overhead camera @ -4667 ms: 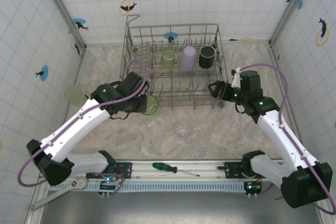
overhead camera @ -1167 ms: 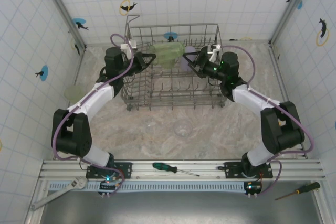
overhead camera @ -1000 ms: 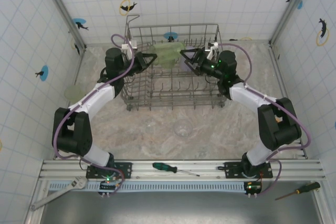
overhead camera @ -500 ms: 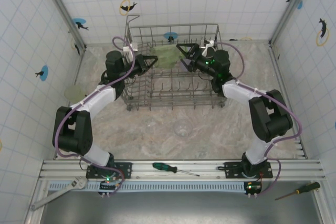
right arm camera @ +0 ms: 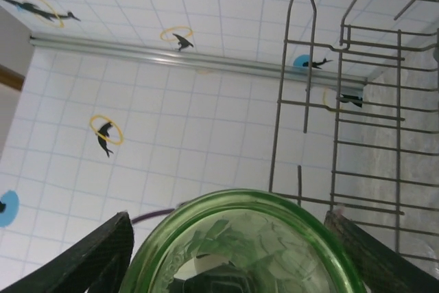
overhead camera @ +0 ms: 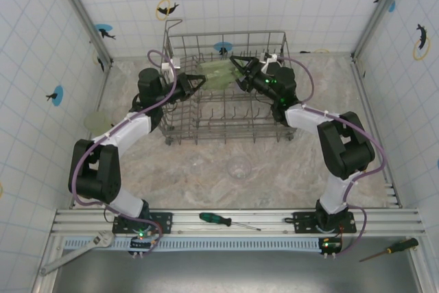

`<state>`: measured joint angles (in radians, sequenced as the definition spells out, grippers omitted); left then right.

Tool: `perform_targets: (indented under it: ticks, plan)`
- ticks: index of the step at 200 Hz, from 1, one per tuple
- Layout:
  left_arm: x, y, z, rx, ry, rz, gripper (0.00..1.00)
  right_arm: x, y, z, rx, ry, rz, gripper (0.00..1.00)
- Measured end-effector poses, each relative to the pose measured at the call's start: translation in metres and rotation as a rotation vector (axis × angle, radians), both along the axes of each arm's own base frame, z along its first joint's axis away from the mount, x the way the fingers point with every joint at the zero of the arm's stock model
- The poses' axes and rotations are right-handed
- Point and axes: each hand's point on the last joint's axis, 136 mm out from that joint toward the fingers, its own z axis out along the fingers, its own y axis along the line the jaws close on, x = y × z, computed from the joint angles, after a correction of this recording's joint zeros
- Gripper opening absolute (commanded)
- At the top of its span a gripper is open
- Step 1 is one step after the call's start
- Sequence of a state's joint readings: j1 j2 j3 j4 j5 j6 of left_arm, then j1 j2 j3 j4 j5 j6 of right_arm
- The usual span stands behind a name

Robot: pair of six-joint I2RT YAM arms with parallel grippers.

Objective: Load the cups into the dish rack

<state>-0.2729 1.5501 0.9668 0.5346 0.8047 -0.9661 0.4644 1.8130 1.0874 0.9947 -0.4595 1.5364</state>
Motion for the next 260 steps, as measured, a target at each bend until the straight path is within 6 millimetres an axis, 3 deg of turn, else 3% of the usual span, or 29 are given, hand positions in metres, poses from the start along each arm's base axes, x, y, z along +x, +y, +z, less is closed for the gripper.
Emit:
perform_targets:
  ticks: [43, 60, 110, 141, 179, 260]
  plan:
    - [-0.002, -0.001, 0.001, -0.002, -0.005, -0.011, 0.0, 0.001, -0.001, 0.004, 0.027, 0.011, -0.006, 0.46]
    - [-0.001, -0.001, 0.002, -0.001, -0.004, -0.012, 0.06, 0.001, -0.002, 0.004, 0.03, 0.013, -0.007, 0.42]
    - [-0.003, -0.002, -0.007, 0.039, 0.009, -0.024, 0.52, 0.002, -0.002, 0.006, 0.034, 0.006, -0.013, 0.4]
    - [-0.003, -0.001, -0.01, 0.079, 0.008, -0.03, 0.65, 0.005, -0.006, 0.006, 0.03, -0.001, -0.03, 0.4]
    - [-0.005, 0.002, -0.009, 0.123, -0.006, -0.021, 0.97, 0.013, -0.015, 0.002, -0.004, -0.02, -0.068, 0.39]
    - [-0.009, 0.014, 0.009, 0.254, -0.073, 0.025, 0.97, 0.027, -0.031, -0.014, -0.183, -0.041, -0.169, 0.39]
